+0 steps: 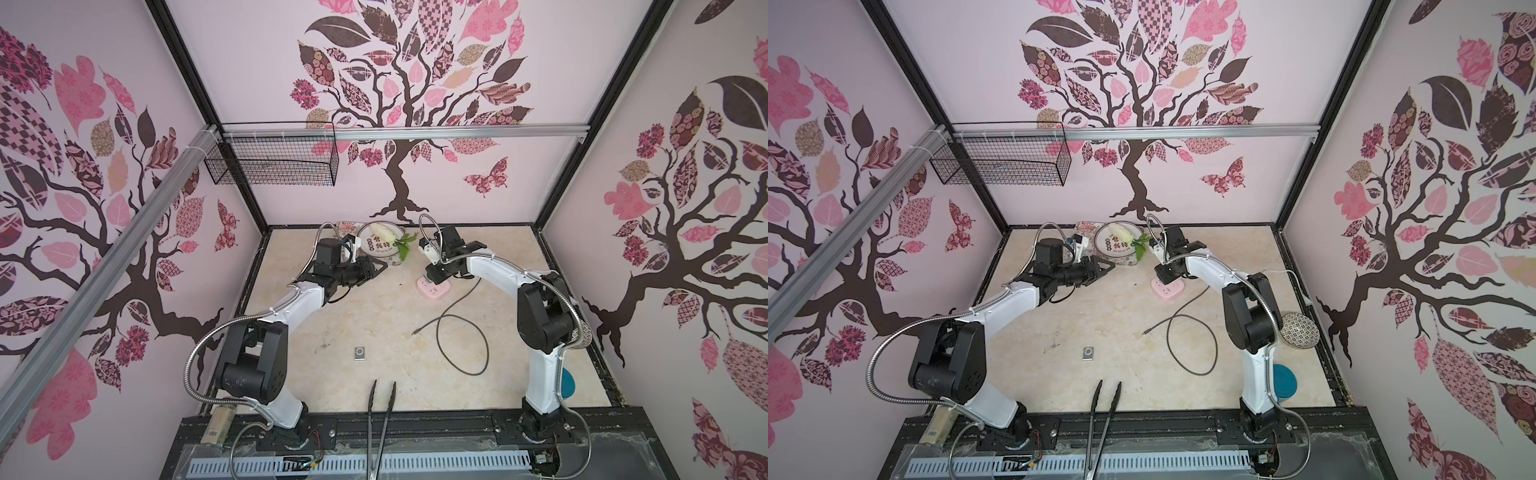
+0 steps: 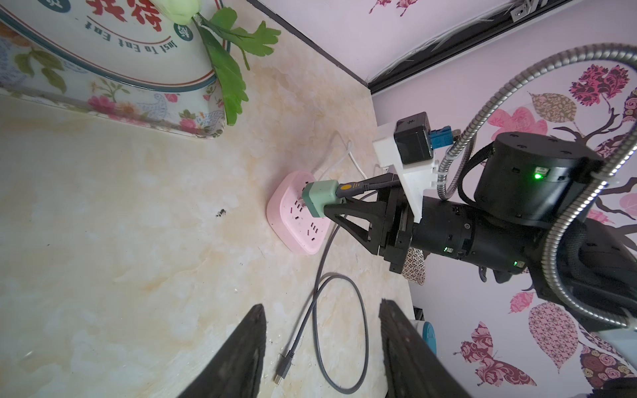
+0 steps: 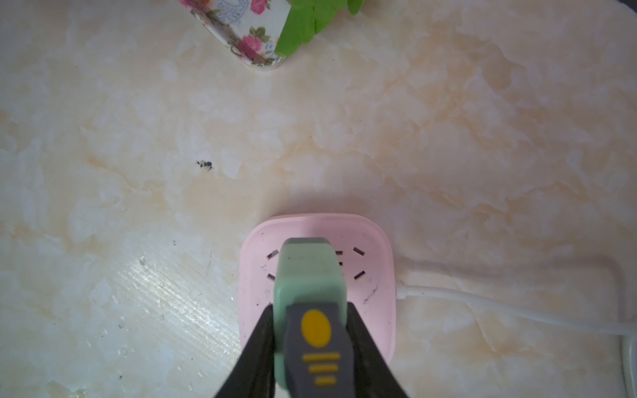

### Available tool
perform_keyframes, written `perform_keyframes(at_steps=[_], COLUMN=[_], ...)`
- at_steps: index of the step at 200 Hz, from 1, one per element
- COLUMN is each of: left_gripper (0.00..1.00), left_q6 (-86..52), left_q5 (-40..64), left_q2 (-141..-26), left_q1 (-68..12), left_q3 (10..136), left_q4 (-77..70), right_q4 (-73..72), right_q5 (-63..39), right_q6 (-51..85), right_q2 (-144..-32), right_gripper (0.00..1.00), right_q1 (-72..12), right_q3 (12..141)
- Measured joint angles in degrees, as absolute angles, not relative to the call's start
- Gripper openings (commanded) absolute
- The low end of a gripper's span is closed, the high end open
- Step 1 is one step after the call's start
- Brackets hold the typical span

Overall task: Charge mp3
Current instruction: Insert the plug into the socket.

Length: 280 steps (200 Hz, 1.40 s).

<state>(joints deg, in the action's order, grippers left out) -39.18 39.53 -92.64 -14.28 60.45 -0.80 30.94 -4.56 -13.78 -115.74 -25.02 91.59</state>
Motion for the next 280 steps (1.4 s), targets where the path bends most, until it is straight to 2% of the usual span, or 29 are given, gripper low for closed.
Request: perform_keyframes(at_steps=[109, 210, 280], left_gripper=[0.55, 0.55, 0.55], left_q6=[-39.2, -39.4, -39.5], left_q5=[38.8, 38.6, 38.4], left_q2=[-91.2, -91.1, -90.2], left_q1=[-14.3, -14.3, -14.3], left_q3=[60.4, 60.4, 60.4], left_q4=[-0.8, -0.8, -0.7], right_q4=[33.4, 37.7, 37.9], right_q5=[-2.3, -5.4, -2.5], right_q6=[-14.6, -13.5, -13.8], right_q2=[-116.9, -116.9, -116.9], right_gripper=[0.0, 0.0, 0.0], right_q1=[-26.3, -26.3, -26.5], right_q3=[93.7, 95.3, 95.3])
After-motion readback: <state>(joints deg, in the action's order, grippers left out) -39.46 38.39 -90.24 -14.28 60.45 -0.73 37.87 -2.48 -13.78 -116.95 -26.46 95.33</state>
